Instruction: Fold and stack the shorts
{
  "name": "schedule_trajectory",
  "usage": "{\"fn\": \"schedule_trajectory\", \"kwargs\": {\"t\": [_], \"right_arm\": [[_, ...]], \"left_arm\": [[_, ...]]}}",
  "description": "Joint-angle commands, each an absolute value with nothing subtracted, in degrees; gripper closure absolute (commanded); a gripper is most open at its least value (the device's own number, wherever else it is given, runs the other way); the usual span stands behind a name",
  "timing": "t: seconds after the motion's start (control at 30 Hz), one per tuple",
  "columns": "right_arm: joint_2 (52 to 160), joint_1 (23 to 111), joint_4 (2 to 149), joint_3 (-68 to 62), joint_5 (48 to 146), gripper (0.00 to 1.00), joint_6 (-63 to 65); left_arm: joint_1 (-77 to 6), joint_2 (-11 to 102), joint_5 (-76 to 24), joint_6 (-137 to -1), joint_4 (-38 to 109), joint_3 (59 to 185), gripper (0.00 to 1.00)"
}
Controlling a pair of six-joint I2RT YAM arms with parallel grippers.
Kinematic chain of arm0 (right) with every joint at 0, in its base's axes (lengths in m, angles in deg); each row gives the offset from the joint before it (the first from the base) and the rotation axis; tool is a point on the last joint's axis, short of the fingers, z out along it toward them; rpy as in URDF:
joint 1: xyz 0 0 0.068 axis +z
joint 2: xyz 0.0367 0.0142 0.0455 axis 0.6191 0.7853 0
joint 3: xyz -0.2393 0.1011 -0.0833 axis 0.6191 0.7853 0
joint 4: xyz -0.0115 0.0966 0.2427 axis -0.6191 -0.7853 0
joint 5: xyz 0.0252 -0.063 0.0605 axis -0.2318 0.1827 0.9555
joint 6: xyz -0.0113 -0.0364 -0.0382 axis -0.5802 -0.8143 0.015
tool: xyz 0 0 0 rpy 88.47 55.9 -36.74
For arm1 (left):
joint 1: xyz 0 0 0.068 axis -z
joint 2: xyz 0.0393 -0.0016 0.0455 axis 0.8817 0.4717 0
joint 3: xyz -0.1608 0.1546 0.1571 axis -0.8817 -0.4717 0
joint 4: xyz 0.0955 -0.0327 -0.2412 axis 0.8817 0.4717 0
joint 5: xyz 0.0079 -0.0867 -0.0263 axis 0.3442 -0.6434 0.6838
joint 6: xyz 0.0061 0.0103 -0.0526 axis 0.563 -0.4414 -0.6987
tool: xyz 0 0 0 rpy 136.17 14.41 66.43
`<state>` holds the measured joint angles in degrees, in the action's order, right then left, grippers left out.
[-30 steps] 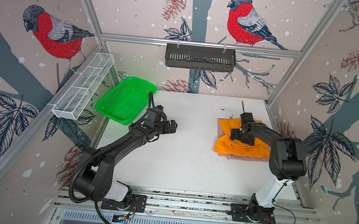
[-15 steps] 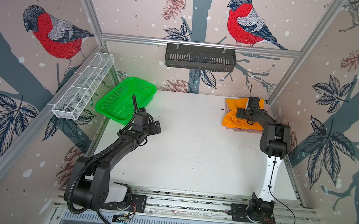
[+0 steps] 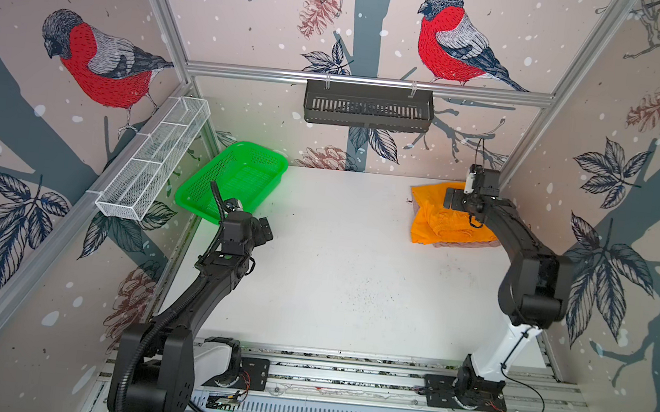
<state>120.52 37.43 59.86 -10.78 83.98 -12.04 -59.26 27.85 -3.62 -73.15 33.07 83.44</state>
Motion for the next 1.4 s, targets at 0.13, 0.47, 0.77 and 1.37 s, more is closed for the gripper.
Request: {"fn": "schedule_trajectory", "kwargs": {"t": [0.13,0.47,0.77,1.37], "right_arm": [[101.48,37.61,73.95,11.77,88.12,0.00,-7.37],[84.76,44.82,113.82,53.68,72.48,0.00,-10.56],[91.83,41.28,136.97,63.28,77.57,0.00,-15.77],[104.67,39.84,144.23,60.34,77.96,0.00,-13.07]], "left_arm": [[-59.64,24.95,8.48,-62.19,10.28,74.09,0.03],[-63.10,31.34,6.23,-57.77,-20.39,58.33,0.03],[-64.03,41.50,-3.63,-57.38,-21.17,64.42,0.03],[-63.91,52.67,-22.28,-52.27,-35.86,63.22,0.01]]}}
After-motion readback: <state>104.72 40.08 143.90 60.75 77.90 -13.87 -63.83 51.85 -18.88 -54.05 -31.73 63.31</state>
